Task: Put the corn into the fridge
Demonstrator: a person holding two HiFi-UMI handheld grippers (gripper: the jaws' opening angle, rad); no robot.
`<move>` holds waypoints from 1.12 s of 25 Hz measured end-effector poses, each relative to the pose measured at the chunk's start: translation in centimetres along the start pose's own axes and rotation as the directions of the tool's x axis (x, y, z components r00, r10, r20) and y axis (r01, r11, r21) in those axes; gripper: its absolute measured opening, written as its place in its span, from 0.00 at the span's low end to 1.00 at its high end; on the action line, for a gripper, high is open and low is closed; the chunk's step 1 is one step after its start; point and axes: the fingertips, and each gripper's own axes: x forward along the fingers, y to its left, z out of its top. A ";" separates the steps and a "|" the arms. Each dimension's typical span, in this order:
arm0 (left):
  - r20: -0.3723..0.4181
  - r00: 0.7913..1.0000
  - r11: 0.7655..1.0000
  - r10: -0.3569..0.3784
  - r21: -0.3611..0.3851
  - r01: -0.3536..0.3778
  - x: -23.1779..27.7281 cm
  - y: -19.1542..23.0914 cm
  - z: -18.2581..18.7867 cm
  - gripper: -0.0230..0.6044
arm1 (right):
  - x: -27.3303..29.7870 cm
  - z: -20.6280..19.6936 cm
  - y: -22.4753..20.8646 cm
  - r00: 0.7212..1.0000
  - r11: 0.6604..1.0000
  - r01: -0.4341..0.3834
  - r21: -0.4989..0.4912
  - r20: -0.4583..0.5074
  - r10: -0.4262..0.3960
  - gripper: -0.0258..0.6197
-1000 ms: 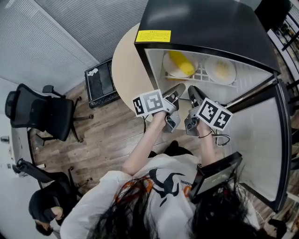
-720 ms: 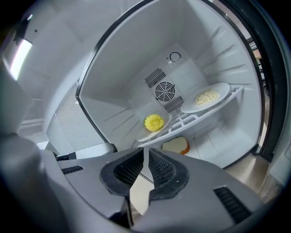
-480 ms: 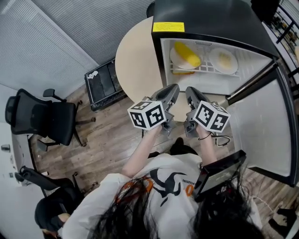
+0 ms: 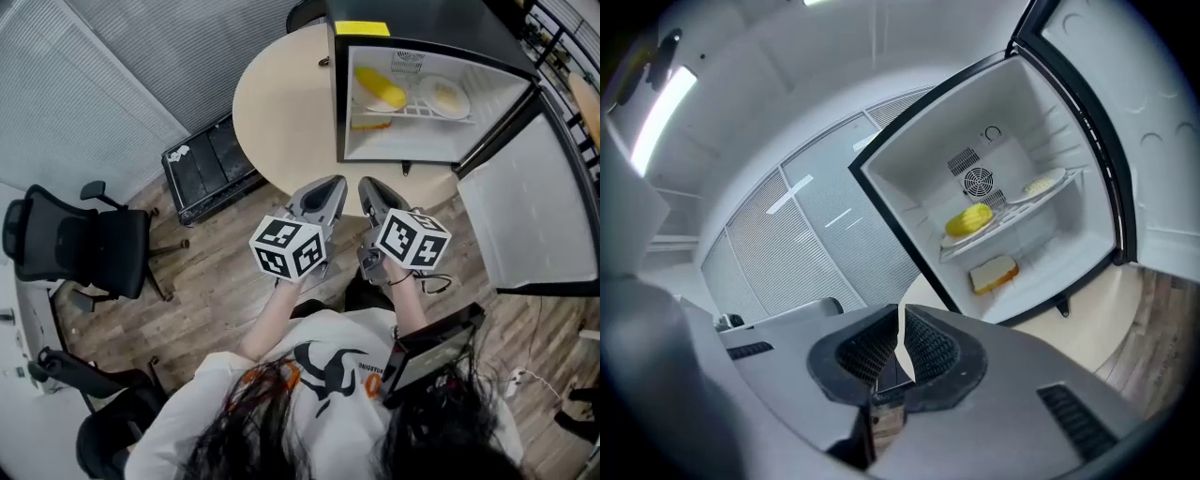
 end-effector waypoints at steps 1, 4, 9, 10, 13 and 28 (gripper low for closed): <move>-0.004 1.000 1.000 -0.008 -0.001 0.008 -1.0 -0.2 -0.3 0.06 | -0.3 -0.9 0.6 1.000 1.000 0.004 0.001 -0.003 -0.004 0.09; -0.015 1.000 1.000 -0.016 0.009 0.016 -4.0 -0.7 -1.5 0.05 | -1.5 -3.6 2.1 1.000 1.000 0.016 0.015 -0.009 -0.016 0.08; -0.048 0.999 1.000 -0.025 0.001 0.025 -8.0 -1.3 -3.5 0.06 | -3.6 -6.8 4.2 0.999 0.999 0.032 0.018 -0.014 -0.032 0.08; -0.058 0.998 1.000 -0.029 -0.009 0.029 -8.5 -1.5 -4.0 0.05 | -4.1 -7.3 4.4 0.999 0.999 0.037 0.018 -0.015 -0.037 0.08; -0.088 0.995 0.999 -0.039 -0.021 0.037 -10.0 -2.5 -5.9 0.05 | -5.7 -8.2 4.8 0.998 0.998 0.059 0.012 -0.013 -0.059 0.08; -0.086 0.996 0.999 -0.031 0.013 0.033 -13.6 -7.0 -7.6 0.05 | -12.4 -12.0 5.7 0.995 0.997 0.075 -0.035 -0.062 -0.077 0.08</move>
